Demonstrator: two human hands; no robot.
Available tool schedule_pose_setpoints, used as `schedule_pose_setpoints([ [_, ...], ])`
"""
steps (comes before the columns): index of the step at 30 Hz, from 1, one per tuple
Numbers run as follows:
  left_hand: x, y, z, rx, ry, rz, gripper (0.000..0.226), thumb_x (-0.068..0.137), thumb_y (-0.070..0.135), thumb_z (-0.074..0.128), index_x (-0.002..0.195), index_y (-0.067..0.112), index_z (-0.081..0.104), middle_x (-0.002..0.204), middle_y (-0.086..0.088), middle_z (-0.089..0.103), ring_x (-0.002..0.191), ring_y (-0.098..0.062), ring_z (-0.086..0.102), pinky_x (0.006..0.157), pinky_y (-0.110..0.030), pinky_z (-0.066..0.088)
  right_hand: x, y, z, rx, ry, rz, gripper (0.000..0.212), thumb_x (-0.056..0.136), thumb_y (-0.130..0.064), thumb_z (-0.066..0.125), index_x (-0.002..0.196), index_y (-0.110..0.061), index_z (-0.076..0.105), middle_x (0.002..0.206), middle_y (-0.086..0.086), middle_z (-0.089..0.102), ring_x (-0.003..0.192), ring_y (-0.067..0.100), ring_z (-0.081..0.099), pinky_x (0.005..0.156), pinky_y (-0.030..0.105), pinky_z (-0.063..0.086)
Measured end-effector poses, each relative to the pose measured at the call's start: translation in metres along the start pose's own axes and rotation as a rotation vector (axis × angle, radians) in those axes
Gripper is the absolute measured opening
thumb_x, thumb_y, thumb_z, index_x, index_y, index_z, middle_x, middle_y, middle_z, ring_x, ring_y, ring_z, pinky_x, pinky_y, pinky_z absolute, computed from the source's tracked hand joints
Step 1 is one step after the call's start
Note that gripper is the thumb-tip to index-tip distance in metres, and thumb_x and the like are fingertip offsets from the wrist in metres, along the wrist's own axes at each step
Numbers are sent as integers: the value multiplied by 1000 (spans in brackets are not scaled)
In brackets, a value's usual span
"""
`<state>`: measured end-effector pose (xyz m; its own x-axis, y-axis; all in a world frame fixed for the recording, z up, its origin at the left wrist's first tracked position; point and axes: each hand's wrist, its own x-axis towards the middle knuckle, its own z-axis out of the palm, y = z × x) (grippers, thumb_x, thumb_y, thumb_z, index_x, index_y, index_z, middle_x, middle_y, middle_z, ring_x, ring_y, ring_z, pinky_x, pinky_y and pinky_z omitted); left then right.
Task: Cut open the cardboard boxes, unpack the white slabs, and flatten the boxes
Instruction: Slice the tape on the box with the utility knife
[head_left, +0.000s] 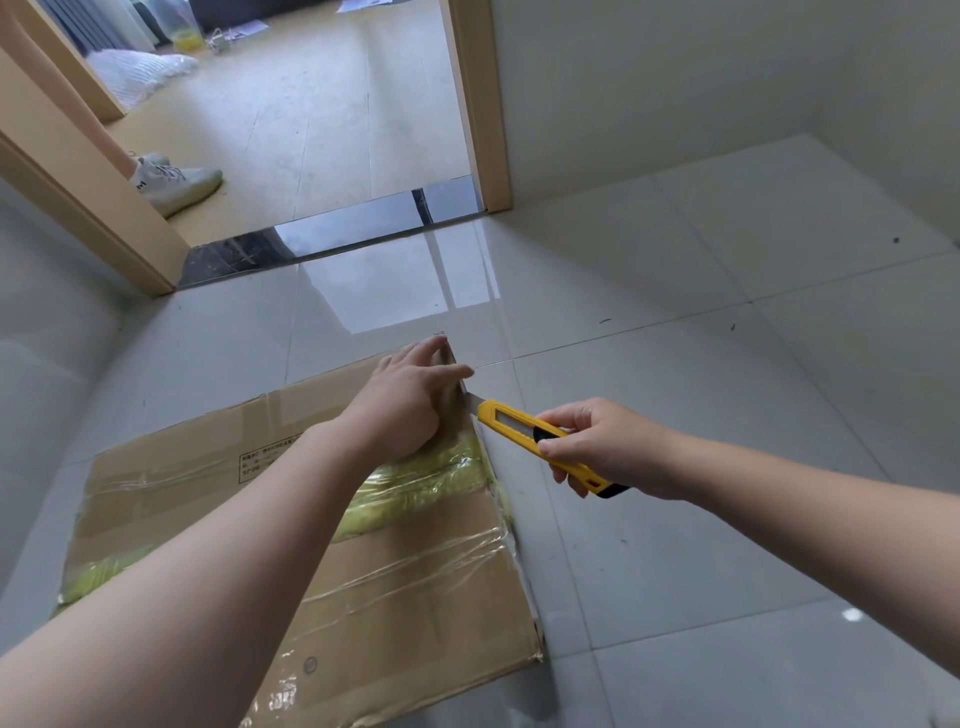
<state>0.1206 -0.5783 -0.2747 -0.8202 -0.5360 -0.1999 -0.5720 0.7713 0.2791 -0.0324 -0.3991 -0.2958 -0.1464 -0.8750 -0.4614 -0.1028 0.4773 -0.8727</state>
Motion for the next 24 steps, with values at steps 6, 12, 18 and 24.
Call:
schedule_pose_setpoints([
  [6, 9, -1, -1, -6, 9, 48, 39, 79, 3, 48, 103, 30, 62, 150, -6, 30, 136, -32, 29, 109, -49, 30, -11, 2, 1, -46, -45, 21, 20, 94, -15, 54, 109, -12, 66, 73, 7, 60, 67, 18, 59, 57, 24, 52],
  [12, 8, -1, 3, -51, 16, 42, 30, 87, 7, 44, 103, 27, 59, 149, -4, 30, 137, -30, 25, 110, -48, 28, -13, 4, 0, -137, -13, 2, 17, 95, -24, 55, 104, -15, 66, 70, 5, 60, 63, 19, 58, 56, 25, 52],
  [18, 3, 4, 6, -104, 88, 79, 25, 99, 22, 43, 114, 12, 60, 149, -9, 31, 138, -26, 24, 114, -38, 19, -18, 11, 3, -189, 9, -42, 18, 96, -28, 54, 101, -17, 67, 67, 5, 57, 61, 21, 57, 56, 32, 53],
  [24, 6, 5, 7, -104, 94, 111, 25, 99, 28, 45, 109, 10, 59, 146, -6, 36, 138, -21, 22, 114, -40, 18, -17, 7, 9, -179, 36, -32, 20, 95, -29, 54, 104, -14, 65, 67, 6, 57, 60, 23, 56, 60, 42, 54],
])
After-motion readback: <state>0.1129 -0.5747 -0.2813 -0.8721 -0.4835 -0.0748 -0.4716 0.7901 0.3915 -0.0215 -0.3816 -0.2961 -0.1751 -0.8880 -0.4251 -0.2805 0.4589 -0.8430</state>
